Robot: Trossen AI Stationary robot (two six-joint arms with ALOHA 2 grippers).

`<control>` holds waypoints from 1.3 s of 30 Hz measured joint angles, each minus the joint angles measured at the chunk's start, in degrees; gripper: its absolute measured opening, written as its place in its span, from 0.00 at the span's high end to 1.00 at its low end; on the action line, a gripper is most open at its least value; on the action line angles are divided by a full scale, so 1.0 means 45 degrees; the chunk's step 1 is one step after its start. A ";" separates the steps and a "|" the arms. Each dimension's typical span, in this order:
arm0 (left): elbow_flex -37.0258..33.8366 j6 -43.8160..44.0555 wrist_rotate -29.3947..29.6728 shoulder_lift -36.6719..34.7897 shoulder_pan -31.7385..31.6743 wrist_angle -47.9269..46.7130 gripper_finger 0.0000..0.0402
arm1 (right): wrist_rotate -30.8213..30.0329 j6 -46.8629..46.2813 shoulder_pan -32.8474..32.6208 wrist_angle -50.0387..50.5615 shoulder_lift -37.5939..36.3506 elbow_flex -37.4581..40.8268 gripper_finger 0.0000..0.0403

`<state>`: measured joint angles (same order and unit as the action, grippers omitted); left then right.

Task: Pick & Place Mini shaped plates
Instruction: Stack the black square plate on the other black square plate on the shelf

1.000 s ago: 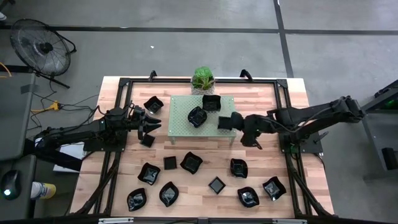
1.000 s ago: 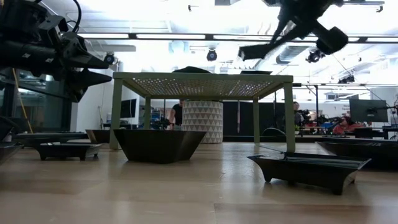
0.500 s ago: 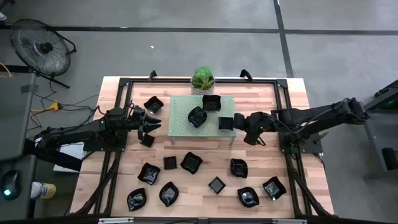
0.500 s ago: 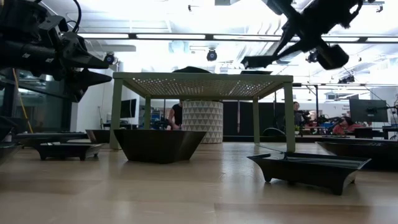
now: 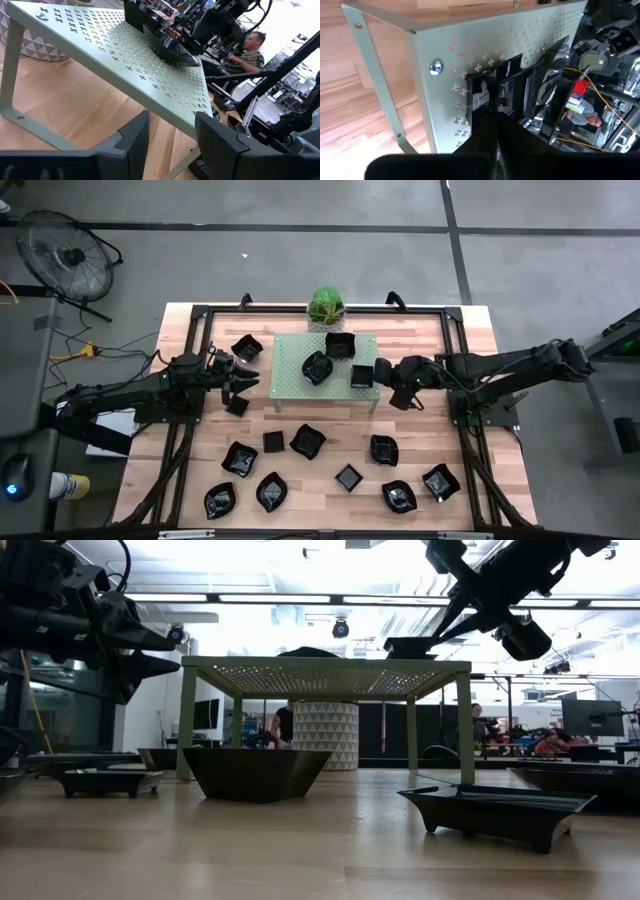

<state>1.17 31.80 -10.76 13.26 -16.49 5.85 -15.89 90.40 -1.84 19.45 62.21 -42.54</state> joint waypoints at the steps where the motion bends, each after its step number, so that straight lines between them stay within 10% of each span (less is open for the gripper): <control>1: -0.0003 0.0002 0.0000 0.0000 0.0000 0.0000 0.61 | 0.0003 0.0007 0.0003 0.0038 0.0030 0.0000 1.00; 39: 0.0000 0.0003 -0.0053 0.0000 0.0000 0.0000 0.61 | 0.0400 -0.0525 -0.0017 0.0184 0.0112 0.0005 0.97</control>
<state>1.17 31.81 -11.00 13.26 -16.49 5.85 -14.09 88.04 -1.91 20.28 62.72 -42.52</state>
